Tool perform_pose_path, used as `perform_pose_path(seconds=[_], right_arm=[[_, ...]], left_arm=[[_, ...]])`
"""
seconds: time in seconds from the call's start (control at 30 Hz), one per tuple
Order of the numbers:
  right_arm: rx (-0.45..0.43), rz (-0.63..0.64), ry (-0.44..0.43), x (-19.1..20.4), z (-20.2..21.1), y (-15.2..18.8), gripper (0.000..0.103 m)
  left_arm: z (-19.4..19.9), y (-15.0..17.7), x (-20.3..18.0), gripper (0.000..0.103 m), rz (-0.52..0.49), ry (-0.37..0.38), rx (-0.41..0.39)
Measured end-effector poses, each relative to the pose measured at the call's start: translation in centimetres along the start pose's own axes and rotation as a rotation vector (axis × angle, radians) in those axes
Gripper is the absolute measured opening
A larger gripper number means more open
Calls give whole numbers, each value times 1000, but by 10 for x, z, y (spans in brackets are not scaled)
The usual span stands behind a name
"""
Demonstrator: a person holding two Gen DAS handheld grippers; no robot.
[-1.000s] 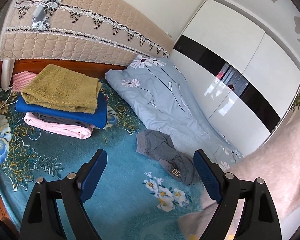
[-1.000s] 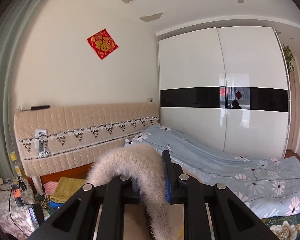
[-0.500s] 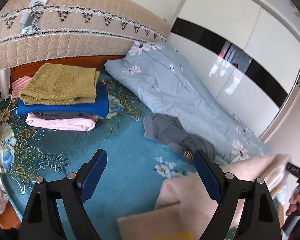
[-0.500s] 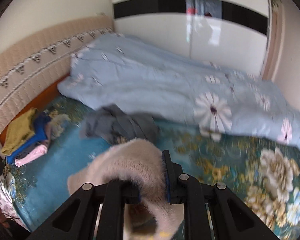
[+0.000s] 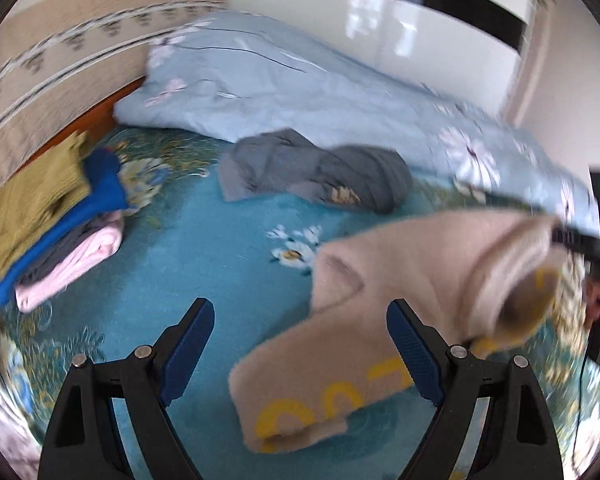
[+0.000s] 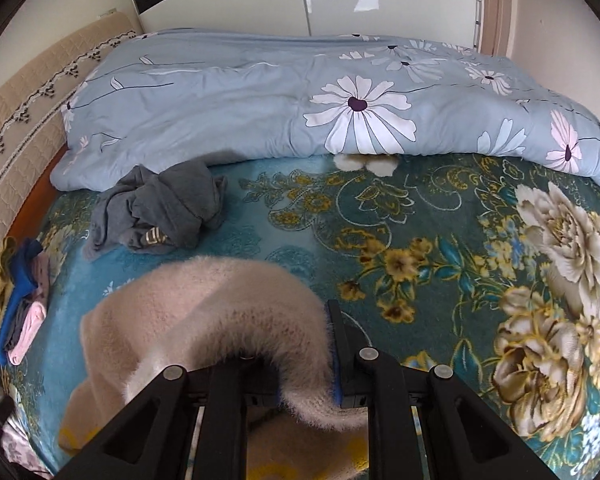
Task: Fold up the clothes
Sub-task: 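Lift the sweater with the right gripper and shake it loose, then grasp the other sleeve cuff with the left gripper while the right gripper holds its cuff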
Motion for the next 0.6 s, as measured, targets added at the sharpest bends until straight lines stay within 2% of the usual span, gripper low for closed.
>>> perform_pose_path(seconds=[0.13,0.3,0.37,0.43,0.6], right_arm=[[12,-5,-15,4,-4,-13,18],[20,-2,-21,11,-13,-24,18],[25,-10,-26,13,-16,-26,18],[27,-12,-30,15,-18,-28,18],[30,-13,-37,17,-21,-30,18]], left_arm=[[-36,16,-36,88,-149,-6,118],[-80,55,-75,88,-400,-48,314],[-90,67,-83,88,-462,-52,368],[-101,78,-83,88,-522,-104,422],[-122,105,-85,88,-629,-164,528]])
Point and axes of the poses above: each gripper's, at about its wrist camera, not at the fingertips, and z roughly against the way its jaws point, x to its left, y to its underside, the point moved 10 cm from there along -z, roughly the way its jaws point, and after that the axes turned 15 degrees about y, right-handed, at the moved point
